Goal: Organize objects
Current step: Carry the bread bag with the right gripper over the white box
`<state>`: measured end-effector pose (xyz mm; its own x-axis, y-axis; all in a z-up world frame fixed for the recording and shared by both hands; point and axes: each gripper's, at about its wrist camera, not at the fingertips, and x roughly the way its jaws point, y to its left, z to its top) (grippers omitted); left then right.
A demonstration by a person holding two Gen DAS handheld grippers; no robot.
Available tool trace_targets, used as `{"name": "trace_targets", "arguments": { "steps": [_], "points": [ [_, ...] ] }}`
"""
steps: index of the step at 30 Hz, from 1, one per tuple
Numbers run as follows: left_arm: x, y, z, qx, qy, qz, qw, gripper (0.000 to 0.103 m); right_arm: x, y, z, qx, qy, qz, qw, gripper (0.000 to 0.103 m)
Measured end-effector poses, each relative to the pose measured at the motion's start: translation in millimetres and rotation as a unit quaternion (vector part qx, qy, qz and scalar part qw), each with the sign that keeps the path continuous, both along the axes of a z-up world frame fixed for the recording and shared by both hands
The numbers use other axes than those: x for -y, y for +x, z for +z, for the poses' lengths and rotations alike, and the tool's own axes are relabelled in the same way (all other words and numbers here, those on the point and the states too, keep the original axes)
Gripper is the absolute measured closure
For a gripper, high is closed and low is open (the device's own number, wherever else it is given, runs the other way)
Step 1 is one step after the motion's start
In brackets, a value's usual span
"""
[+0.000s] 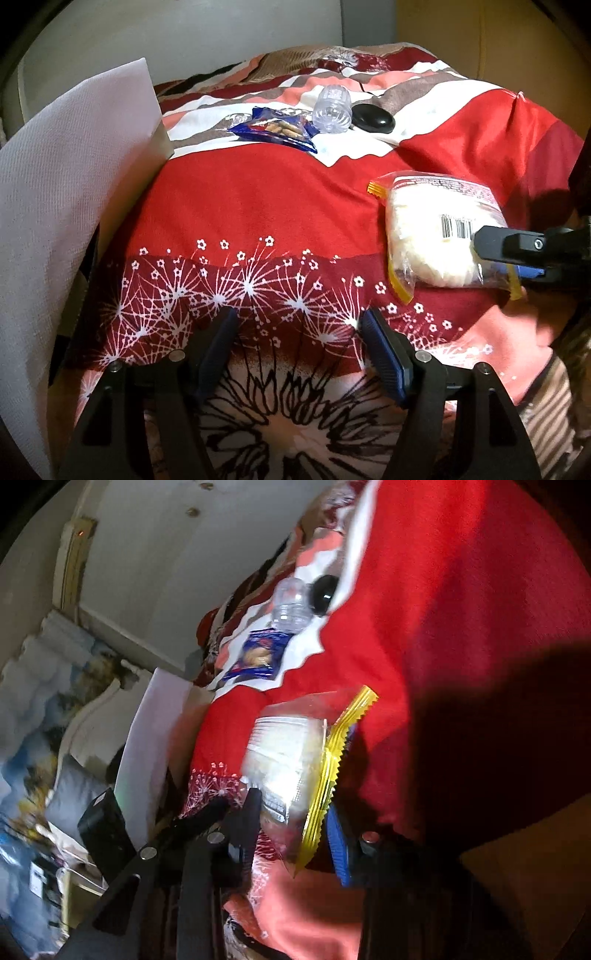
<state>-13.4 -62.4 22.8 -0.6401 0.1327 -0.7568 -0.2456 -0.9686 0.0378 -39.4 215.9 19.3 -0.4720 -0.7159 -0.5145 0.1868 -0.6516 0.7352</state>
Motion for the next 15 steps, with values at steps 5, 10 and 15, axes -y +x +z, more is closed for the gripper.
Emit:
{"name": "trace_targets", "arguments": {
  "steps": [5,10,15],
  "points": [
    [-2,9,15,0.017,0.043,-0.006,0.9989,0.039,-4,2,8,-0.013,-0.003,-0.014,1.000,0.075],
    [-6,29,48,-0.039,0.036,-0.010,0.9985,0.040,-6,5,27,-0.037,-0.020,-0.015,0.999,0.080],
    [3,33,87,-0.098,0.043,0.003,0.9943,0.040,1,12,59,-0.077,-0.031,-0.010,0.996,0.082]
  ]
}}
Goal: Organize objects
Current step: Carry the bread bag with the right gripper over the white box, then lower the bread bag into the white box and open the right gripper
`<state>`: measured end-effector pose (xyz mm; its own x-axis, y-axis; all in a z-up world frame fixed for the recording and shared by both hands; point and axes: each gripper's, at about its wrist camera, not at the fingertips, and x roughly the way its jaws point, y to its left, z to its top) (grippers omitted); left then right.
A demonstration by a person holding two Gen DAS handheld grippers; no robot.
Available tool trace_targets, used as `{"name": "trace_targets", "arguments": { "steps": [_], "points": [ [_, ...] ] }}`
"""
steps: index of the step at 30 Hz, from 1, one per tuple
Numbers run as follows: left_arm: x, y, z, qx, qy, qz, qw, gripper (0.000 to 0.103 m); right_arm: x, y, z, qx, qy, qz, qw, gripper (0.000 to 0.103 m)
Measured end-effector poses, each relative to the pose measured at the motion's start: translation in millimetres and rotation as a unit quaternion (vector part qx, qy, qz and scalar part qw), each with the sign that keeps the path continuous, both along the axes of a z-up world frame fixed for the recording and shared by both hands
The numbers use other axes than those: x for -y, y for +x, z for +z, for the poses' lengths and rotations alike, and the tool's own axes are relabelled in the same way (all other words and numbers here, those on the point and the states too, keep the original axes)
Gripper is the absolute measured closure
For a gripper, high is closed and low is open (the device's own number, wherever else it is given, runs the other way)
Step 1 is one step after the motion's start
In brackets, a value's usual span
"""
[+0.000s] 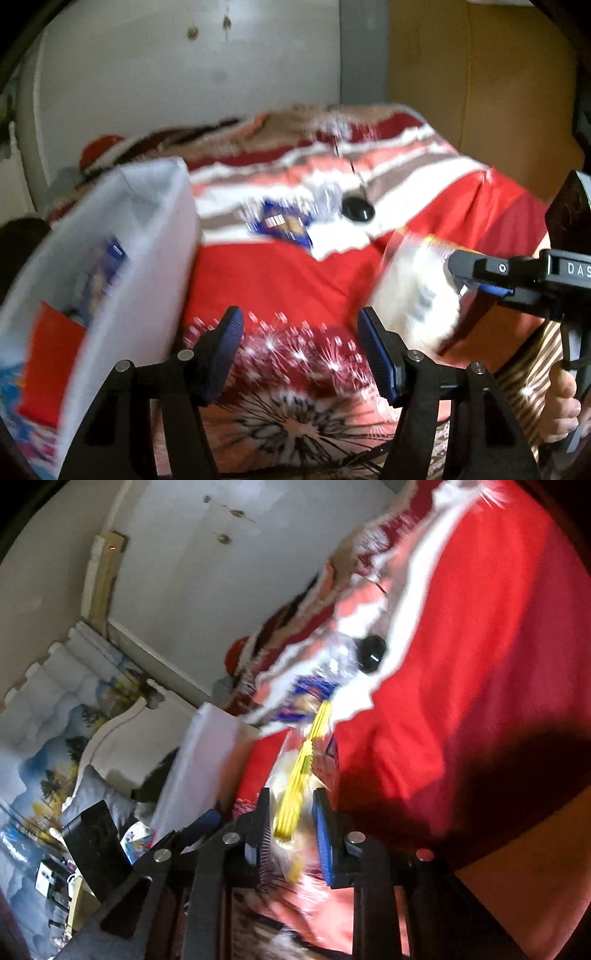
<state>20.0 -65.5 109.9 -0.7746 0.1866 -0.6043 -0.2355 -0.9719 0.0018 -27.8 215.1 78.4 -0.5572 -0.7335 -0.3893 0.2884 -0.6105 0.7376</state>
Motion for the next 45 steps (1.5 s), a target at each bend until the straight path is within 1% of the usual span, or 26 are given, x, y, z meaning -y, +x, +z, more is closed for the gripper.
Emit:
{"name": "trace_targets", "arguments": {
  "steps": [3,4,10,14,18,23,26,28,30,33,35,37,40,45],
  "points": [
    [12,7,18,-0.025,0.007,0.010,0.9996,0.040,10,3,17,-0.023,-0.003,0.011,1.000,0.082],
    [16,5,23,-0.030,0.010,0.015,0.9994,0.040,15,4,24,-0.032,-0.001,0.015,0.999,0.084],
    [41,8,39,-0.039,0.020,0.049,0.9978,0.040,34,9,48,-0.060,0.012,0.031,0.998,0.085],
    [54,8,53,-0.052,0.030,0.063,0.9962,0.040,43,10,68,-0.080,0.031,0.032,0.996,0.085],
    [69,11,67,-0.066,0.031,0.080,0.9942,0.040,53,4,91,-0.104,0.035,0.036,0.993,0.085],
    [91,12,79,-0.071,0.052,0.097,0.9914,0.039,90,-11,124,-0.126,0.043,0.061,0.989,0.085],
    [104,11,85,-0.073,0.058,0.119,0.9885,0.038,114,-18,135,-0.131,0.039,0.085,0.987,0.085],
    [112,9,88,-0.075,0.055,0.137,0.9862,0.038,134,-23,143,-0.138,0.036,0.101,0.985,0.085],
    [119,4,91,-0.075,0.043,0.158,0.9837,0.037,154,-31,149,-0.143,0.038,0.111,0.983,0.085],
    [129,-4,91,-0.079,0.038,0.166,0.9823,0.037,182,-42,156,-0.142,0.042,0.130,0.980,0.085],
    [137,-7,90,-0.066,0.046,0.163,0.9833,0.037,200,-48,157,-0.139,0.050,0.142,0.979,0.085],
    [144,-14,85,-0.038,0.060,0.161,0.9844,0.037,215,-53,155,-0.138,0.064,0.148,0.977,0.085],
    [152,-18,79,-0.013,0.074,0.164,0.9835,0.037,234,-61,146,-0.126,0.076,0.157,0.977,0.085],
    [159,-19,72,0.010,0.067,0.192,0.9790,0.037,246,-75,125,-0.101,0.073,0.155,0.980,0.085]
  ]
}}
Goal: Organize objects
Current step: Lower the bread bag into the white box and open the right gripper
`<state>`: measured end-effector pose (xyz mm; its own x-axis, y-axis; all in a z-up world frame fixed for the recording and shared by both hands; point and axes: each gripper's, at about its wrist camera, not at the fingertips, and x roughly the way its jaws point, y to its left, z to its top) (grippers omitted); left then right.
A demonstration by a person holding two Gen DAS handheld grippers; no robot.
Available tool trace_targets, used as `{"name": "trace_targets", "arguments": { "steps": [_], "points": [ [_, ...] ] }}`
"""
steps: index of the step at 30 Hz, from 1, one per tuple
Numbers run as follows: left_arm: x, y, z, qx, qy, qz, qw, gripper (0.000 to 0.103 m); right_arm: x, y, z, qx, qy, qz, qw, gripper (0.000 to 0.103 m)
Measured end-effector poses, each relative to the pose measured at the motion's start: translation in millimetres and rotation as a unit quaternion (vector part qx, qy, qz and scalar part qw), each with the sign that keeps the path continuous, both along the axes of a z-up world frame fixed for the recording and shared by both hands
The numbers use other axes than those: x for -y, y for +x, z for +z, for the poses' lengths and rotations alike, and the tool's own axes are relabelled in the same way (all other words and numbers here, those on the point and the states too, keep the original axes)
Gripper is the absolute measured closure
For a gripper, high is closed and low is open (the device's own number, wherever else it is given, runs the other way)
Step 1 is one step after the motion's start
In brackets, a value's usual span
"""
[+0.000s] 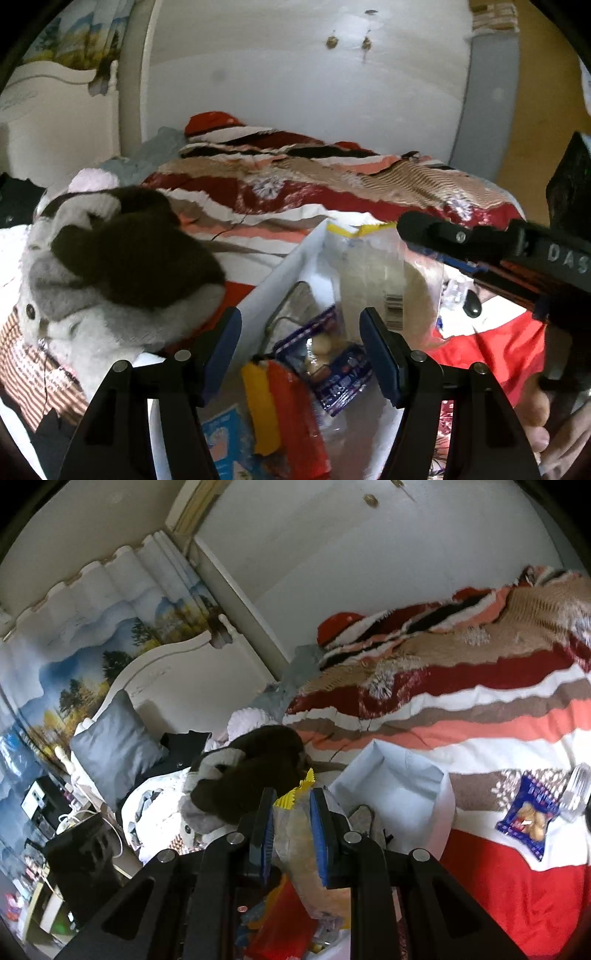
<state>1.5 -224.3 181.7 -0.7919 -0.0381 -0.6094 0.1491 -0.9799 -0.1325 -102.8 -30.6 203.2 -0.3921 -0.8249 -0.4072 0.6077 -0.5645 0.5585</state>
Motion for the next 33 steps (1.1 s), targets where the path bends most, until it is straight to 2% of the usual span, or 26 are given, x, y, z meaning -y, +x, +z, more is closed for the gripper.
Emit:
{"name": "trace_targets", "arguments": {
  "steps": [4,7,12,17,24,30,33],
  "points": [
    [4,-5,-8,0.024,0.021,-0.001,0.9995,0.037,0,-11,-19,0.030,-0.013,-0.004,0.999,0.085],
    [3,-10,-14,0.038,0.011,0.001,0.9992,0.037,0,-15,-26,0.043,-0.006,-0.007,0.999,0.085],
    [0,-14,-22,0.060,0.002,-0.001,0.9982,0.037,5,-15,-35,0.043,0.024,-0.003,0.999,0.085],
    [-2,-17,-27,0.078,-0.003,-0.004,0.9970,0.037,4,-13,-33,0.022,0.048,-0.018,0.998,0.085],
    [3,-24,-41,0.112,-0.011,0.011,0.9936,0.037,18,-11,-49,0.031,0.081,0.011,0.996,0.085],
    [21,-28,-52,0.129,0.026,0.039,0.9905,0.038,17,-13,-57,0.055,0.077,0.019,0.995,0.085],
    [26,-29,-56,0.133,0.049,0.041,0.9891,0.038,21,-7,-58,0.043,0.097,0.026,0.994,0.085]
  ]
}}
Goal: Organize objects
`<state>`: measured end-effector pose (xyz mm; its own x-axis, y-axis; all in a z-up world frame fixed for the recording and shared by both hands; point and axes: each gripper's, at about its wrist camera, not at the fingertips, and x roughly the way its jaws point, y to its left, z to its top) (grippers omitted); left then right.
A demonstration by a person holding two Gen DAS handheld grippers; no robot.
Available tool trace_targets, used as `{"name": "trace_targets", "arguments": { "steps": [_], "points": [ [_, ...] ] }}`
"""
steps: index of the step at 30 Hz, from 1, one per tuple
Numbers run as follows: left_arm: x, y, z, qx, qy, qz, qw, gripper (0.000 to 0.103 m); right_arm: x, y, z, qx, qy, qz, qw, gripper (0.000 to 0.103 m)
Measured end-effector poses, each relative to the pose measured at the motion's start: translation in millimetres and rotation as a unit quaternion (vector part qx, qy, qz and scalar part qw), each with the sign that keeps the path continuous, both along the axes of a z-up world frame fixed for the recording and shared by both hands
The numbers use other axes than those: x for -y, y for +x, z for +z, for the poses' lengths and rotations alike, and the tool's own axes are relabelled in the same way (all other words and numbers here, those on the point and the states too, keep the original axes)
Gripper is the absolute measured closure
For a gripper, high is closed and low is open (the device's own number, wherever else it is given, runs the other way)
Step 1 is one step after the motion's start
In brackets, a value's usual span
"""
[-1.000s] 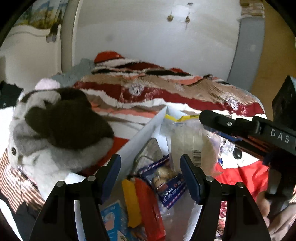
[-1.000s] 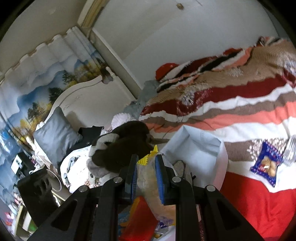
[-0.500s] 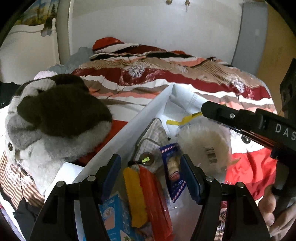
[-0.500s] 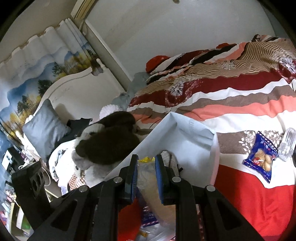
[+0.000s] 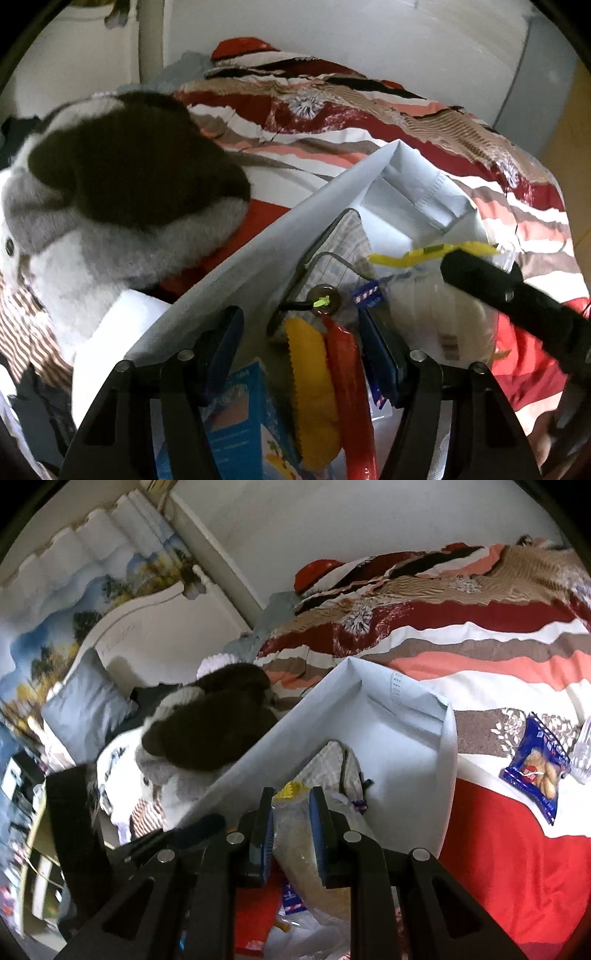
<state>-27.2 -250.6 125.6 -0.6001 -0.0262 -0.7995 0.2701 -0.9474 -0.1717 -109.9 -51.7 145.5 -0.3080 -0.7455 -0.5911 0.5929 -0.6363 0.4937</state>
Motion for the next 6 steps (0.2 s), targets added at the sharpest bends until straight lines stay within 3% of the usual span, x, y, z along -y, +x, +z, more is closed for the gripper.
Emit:
{"name": "trace_targets", "arguments": {
  "steps": [6],
  "points": [
    [-3.8,1.2,-1.2,-0.001,0.001,0.002,1.0000,0.038,3.3,8.7,-7.0,-0.002,0.014,0.016,1.000,0.084]
  ]
}}
